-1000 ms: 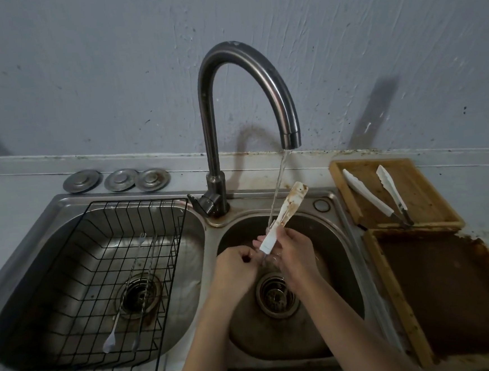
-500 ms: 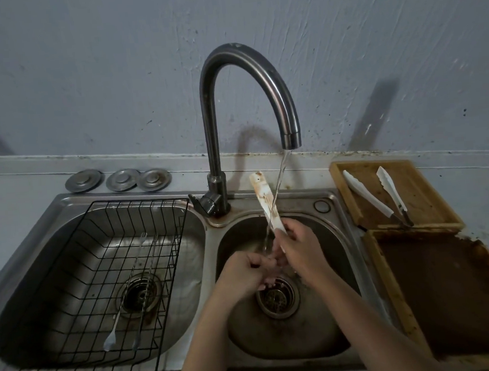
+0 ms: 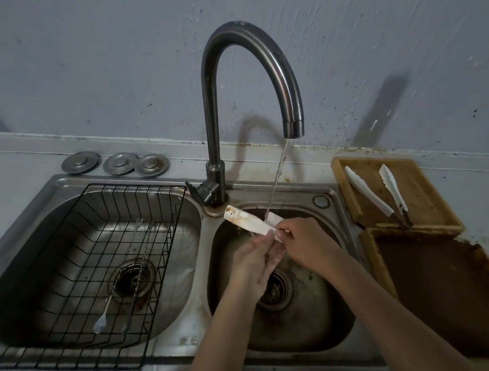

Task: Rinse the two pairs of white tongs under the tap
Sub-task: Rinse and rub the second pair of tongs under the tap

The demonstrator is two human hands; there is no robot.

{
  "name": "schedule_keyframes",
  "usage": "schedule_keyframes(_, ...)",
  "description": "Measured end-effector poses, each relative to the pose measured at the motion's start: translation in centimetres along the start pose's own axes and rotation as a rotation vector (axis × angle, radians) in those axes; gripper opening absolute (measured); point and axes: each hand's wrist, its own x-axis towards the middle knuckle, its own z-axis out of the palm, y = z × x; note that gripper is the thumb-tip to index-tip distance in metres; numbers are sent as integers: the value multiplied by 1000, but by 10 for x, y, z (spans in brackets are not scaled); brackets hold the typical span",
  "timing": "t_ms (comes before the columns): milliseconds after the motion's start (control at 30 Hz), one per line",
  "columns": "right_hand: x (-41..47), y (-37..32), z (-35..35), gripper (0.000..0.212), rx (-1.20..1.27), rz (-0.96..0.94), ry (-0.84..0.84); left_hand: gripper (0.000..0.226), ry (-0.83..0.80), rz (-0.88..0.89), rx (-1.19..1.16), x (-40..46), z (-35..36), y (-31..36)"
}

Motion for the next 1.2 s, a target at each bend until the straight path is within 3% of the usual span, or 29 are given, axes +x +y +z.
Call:
schedule_keyframes(167,-3,2,4,24,-31,47,55,34,56,8,-27,5,9,5)
schedule_keyframes(267,-7,4,3,25,-48,65,80,38,42,-8,91,7,12,4)
schedule_keyframes(433,-22,15,5,31,-74,118,5,35,34,-56,240,4,4,-7)
schedule_keyframes(567,-31,19,8,26,-65,106,-12,51,136,-70,183,6,-6,-4)
schedule_keyframes(800,-29,19,8,31,-135,90,-45,41,157,-105,333,10,-11,-4)
schedule_keyframes(967,-34,30,2,34,-55,102,-42,53,163,-148,111,9,-18,6)
schedule_keyframes(1200,-39,36,-4,33,-80,90,-48,28,111,-89,308,10,-12,-4)
